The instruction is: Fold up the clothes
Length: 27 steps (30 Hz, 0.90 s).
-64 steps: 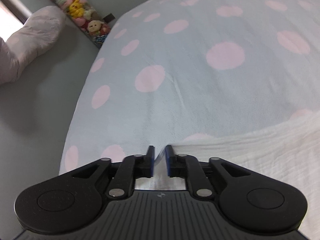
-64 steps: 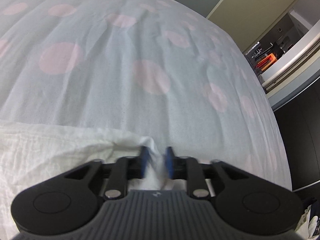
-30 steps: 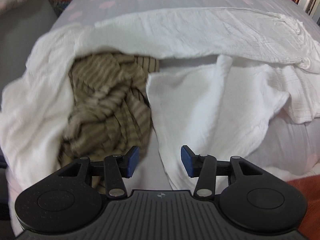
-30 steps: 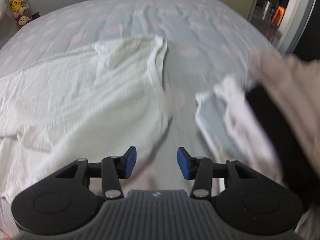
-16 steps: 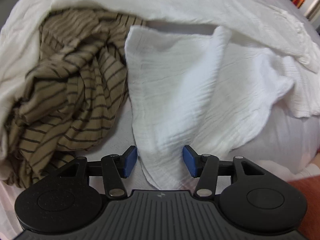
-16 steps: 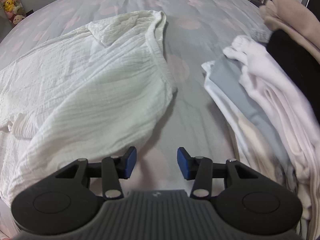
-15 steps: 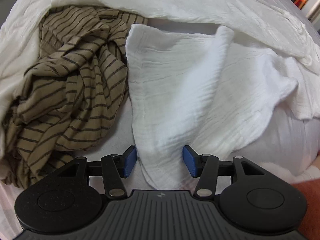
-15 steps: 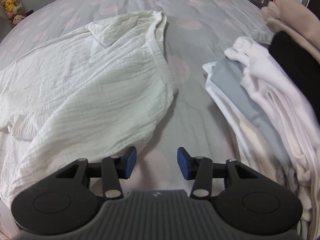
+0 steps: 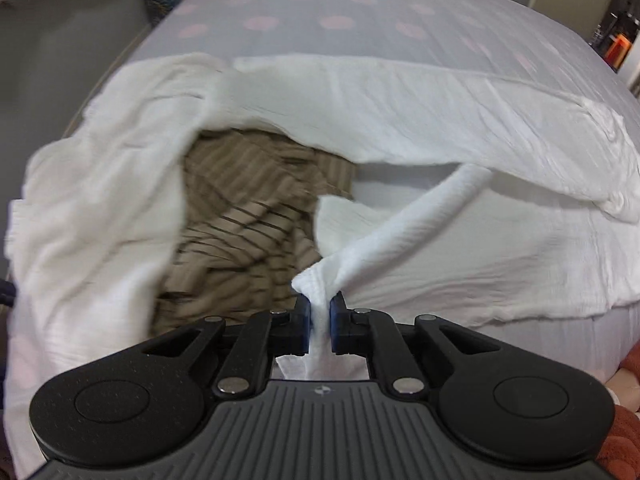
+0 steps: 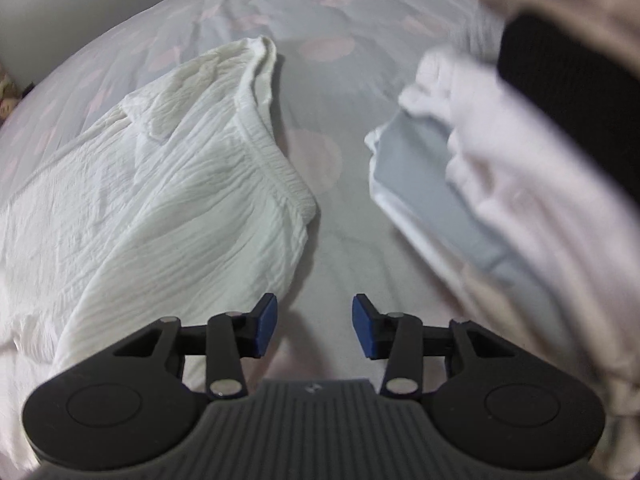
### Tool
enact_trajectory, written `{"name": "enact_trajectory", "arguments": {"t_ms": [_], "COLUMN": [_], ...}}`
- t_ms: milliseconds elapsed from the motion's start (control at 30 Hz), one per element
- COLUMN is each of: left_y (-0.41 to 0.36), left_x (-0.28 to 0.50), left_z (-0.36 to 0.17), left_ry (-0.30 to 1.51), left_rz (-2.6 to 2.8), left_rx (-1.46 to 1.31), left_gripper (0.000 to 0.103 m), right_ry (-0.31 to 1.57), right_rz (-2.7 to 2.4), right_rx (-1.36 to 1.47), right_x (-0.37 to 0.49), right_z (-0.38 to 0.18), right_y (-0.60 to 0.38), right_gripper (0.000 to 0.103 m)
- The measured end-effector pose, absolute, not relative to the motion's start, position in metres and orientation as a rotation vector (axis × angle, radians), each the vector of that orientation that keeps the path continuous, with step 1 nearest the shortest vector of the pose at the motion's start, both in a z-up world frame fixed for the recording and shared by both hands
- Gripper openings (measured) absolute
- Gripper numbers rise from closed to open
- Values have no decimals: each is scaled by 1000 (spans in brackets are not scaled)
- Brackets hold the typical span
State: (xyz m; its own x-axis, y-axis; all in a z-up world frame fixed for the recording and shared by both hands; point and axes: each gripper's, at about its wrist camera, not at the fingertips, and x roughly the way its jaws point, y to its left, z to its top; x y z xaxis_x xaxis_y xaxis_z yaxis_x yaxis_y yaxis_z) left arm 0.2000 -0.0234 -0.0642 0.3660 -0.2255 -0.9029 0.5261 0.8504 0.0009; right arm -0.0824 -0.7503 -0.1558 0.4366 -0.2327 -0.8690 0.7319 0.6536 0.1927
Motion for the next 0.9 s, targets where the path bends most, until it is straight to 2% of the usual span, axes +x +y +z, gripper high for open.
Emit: {"name": "enact_trajectory", "arguments": {"t_ms": [233, 400, 533, 667, 900], "left_y": [-15, -11, -6, -1, -10], "left_x": [197, 194, 196, 203, 201], "left_z": [-53, -59, -56, -57, -62], "left_ry": [1125, 1151, 1158, 1169, 1178], "left_rz": [-404, -371, -304, -268, -266], "left_rx": [396, 407, 438, 442, 479], "left_gripper": [7, 7, 7, 7, 7], "right_ry": [822, 820, 788, 835, 743], "right_rz": [-544, -566, -624, -697, -668], "right_rx": [761, 713, 706, 635, 839], "right_x": [-64, -44, -55, -65, -70], "right_z": [-152, -149, -145, -151, -179], "right_y": [-747, -750, -761, -769, -771], "right_gripper": [42, 42, 42, 42, 48]}}
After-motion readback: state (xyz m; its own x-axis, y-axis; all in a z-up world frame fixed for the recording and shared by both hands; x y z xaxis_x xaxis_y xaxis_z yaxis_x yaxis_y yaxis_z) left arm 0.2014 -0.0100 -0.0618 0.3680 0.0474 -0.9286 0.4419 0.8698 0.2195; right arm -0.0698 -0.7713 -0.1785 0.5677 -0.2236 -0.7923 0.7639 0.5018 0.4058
